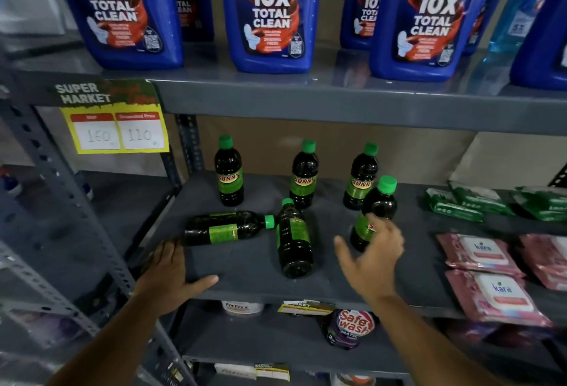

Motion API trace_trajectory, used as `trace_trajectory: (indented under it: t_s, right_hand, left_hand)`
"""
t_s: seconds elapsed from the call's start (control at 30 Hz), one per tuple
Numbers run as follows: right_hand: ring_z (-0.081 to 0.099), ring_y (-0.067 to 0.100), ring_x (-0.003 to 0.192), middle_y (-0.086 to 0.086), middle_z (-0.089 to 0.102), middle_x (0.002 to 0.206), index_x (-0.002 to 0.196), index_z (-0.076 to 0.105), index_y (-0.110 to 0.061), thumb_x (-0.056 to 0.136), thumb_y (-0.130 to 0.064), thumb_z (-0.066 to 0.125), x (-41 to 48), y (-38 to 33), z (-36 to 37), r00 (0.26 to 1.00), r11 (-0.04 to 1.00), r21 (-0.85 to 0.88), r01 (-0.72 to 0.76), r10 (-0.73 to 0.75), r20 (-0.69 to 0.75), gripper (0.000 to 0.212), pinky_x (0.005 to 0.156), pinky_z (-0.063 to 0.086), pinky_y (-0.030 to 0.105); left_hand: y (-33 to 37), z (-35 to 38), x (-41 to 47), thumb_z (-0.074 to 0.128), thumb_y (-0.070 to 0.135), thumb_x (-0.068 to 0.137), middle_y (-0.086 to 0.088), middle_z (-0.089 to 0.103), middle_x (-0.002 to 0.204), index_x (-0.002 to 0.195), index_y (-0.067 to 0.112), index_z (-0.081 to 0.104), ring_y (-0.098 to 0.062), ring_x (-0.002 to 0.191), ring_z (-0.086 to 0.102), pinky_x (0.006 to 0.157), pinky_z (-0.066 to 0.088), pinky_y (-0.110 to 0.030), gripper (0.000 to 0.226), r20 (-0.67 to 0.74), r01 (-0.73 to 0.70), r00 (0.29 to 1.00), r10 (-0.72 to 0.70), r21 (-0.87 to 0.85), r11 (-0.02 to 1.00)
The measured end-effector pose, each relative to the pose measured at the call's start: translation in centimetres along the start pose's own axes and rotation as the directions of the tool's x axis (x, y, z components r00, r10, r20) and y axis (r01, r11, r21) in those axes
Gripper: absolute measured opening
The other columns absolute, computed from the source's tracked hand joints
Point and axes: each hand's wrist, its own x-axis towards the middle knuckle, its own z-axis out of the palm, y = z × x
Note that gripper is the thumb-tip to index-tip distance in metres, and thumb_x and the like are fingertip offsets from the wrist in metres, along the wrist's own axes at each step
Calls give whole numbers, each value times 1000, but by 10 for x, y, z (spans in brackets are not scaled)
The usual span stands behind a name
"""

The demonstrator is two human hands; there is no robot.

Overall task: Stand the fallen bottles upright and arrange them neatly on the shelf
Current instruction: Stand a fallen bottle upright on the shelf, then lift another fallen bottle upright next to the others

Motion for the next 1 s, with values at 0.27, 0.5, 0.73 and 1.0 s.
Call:
trace_trajectory:
  t_s: [0.27,0.5,0.73,1.0]
  right_hand:
    - [52,30,117,10,49,128,131,36,-16,60,-70,71,21,-60,78,607,897,-123,-424,382,697,97,83,48,37]
    - [65,20,77,3,67,93,100,62,-17,49,-45,74,16,-58,93,523,733,-125,-669,584,621,60,64,55,30]
    - [37,17,121,9,43,127,139,36,-11,65,-37,84,0,-52,83,917,893,268,-362,289,274,92,101,33,36]
    - [39,19,121,6,42,127,133,37,-16,64,-26,87,3,-39,90,911,870,318,-377,288,294,86,104,32,37]
  left_hand:
    - [0,-4,4,25,108,40,-12,10,163,155,14,2,-30,150,8,123,13,-48,151,89,39,995,-36,-26,999]
    - [0,-6,4,27,107,42,-11,6,164,155,14,0,-28,151,5,124,10,-47,149,83,37,996,-34,-30,999]
    - [-3,3,6,16,109,44,-12,10,163,154,8,6,-30,150,8,124,12,-46,149,43,24,999,-26,41,999]
    - [-2,-1,5,15,109,42,-11,3,165,155,10,0,-27,152,3,124,6,-45,151,57,31,998,-33,28,999]
